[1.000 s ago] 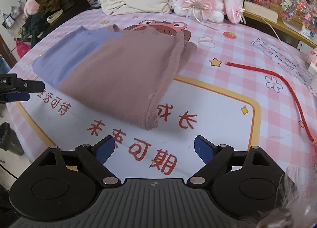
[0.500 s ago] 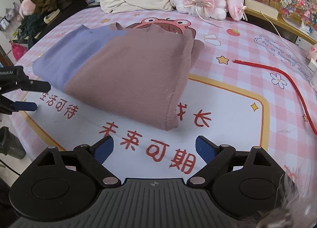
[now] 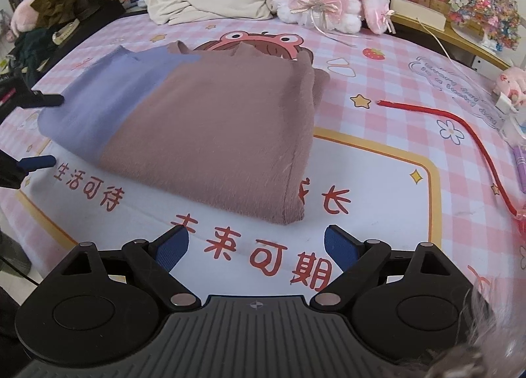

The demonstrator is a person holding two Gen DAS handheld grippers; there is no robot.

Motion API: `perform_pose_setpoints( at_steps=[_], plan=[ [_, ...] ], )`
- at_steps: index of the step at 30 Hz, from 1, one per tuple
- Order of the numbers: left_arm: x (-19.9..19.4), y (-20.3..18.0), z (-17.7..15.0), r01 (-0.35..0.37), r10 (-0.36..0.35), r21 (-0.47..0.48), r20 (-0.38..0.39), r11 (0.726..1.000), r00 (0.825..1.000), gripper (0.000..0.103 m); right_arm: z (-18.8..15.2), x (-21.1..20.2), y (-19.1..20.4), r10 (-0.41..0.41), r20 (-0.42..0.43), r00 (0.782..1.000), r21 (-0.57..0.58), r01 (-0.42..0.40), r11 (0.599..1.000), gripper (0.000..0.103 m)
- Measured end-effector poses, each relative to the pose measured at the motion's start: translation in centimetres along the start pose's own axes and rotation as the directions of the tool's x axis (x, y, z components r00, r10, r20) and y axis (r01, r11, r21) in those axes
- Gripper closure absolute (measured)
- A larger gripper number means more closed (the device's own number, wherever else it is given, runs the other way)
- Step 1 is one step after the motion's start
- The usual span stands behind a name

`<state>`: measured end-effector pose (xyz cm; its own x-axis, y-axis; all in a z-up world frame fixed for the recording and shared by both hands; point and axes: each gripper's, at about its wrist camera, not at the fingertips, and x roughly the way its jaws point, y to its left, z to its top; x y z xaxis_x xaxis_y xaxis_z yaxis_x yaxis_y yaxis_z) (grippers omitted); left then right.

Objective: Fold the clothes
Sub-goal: 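Move the left gripper to the lavender side edge and grasp it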

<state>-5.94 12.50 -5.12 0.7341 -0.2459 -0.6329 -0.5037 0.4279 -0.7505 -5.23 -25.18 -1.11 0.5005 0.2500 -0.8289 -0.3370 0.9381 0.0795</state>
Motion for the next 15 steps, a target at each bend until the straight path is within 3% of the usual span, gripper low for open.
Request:
perform_pose_setpoints(
  at_steps=[6,10,13,15],
  plan=[
    [0.8,1.7,2.0,0.086,-0.076,-0.166,0.064,0.982,0.995,0.012,0.4,0.0,0.5,-0.033,0.005,0.999,0.010,0.033,0.999,0.013],
    [1.2,1.7,2.7,0.096,-0.079,-0.188,0.094,0.978,0.992,0.016,0.7,0.1,0.8,-0.054,-0.001,0.999,0.017,0.054,0.998,0.013],
    [1.4,1.4,2.9,0.061,-0.042,-0.180,0.105,0.982,0.994,0.032,0.9,0.2,1.1,-0.069,-0.005,0.998,0.020,0.069,0.997,0.013],
    [1.3,1.2,3.0,0.033,-0.013,-0.184,0.109,0.982,0.994,0.051,0.9,0.3,1.2,-0.076,-0.009,0.997,0.024,0.077,0.997,0.013]
  ],
)
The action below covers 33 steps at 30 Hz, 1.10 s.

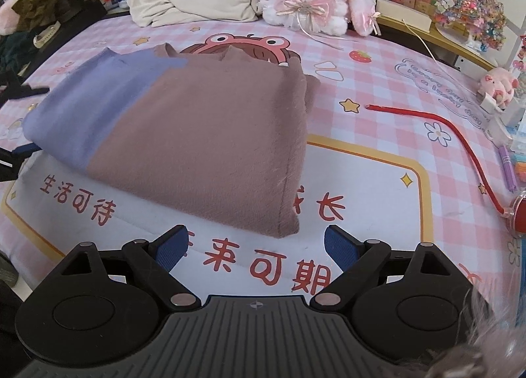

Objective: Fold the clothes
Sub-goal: 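Move the left gripper to the lavender side edge and grasp it, then grasp the mauve side edge with the right gripper while the left gripper holds lavender edge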

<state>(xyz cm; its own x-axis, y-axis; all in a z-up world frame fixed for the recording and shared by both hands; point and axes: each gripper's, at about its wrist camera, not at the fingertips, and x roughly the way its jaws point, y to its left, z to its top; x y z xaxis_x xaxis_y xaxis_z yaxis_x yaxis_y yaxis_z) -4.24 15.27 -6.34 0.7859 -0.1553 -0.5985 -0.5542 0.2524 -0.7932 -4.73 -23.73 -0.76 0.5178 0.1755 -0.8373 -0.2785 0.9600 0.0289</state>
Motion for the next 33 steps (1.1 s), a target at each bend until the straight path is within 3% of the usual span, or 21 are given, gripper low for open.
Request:
perform_pose_setpoints(
  at_steps=[3,5,8,10,12,14,18,33],
  plan=[
    [-0.4,-0.5,-0.1,-0.007,0.006,0.041,0.013,0.999,1.000,0.072,0.2,0.1,0.3,-0.007,-0.007,1.000,0.002,0.007,1.000,0.013],
    [-1.1,-2.0,-0.4,0.050,-0.055,0.161,0.026,0.986,0.998,0.072,0.2,0.2,0.5,-0.009,-0.010,1.000,-0.002,0.009,1.000,0.013],
    [-1.5,-4.0,-1.0,0.092,-0.104,0.354,0.015,0.931,0.995,0.072,0.4,0.3,0.9,-0.009,-0.015,1.000,-0.009,0.009,1.000,0.013],
    [-0.8,-3.5,-0.5,0.065,-0.070,0.330,0.003,0.942,0.998,0.069,0.4,0.4,1.2,-0.009,-0.016,1.000,-0.015,0.009,1.000,0.013],
    [0.1,-2.0,0.5,0.050,-0.048,0.220,-0.014,0.974,0.999,0.065,0.4,0.3,1.4,-0.010,-0.015,1.000,-0.021,0.010,1.000,0.013],
    [0.5,-1.1,1.2,0.046,-0.042,0.159,-0.027,0.986,0.999,0.064,0.4,0.3,1.6,-0.012,-0.016,1.000,-0.021,0.011,1.000,0.013],
    [1.2,-0.2,2.0,0.017,-0.014,0.127,-0.026,0.992,1.000,0.062,0.5,0.4,1.7,-0.020,-0.025,0.999,-0.012,0.020,1.000,0.013],
    [1.7,0.4,2.7,0.069,-0.066,0.106,-0.027,0.992,0.997,0.066,0.3,-0.8,2.0,-0.069,0.011,0.998,0.012,0.068,0.998,0.013]
  ],
)
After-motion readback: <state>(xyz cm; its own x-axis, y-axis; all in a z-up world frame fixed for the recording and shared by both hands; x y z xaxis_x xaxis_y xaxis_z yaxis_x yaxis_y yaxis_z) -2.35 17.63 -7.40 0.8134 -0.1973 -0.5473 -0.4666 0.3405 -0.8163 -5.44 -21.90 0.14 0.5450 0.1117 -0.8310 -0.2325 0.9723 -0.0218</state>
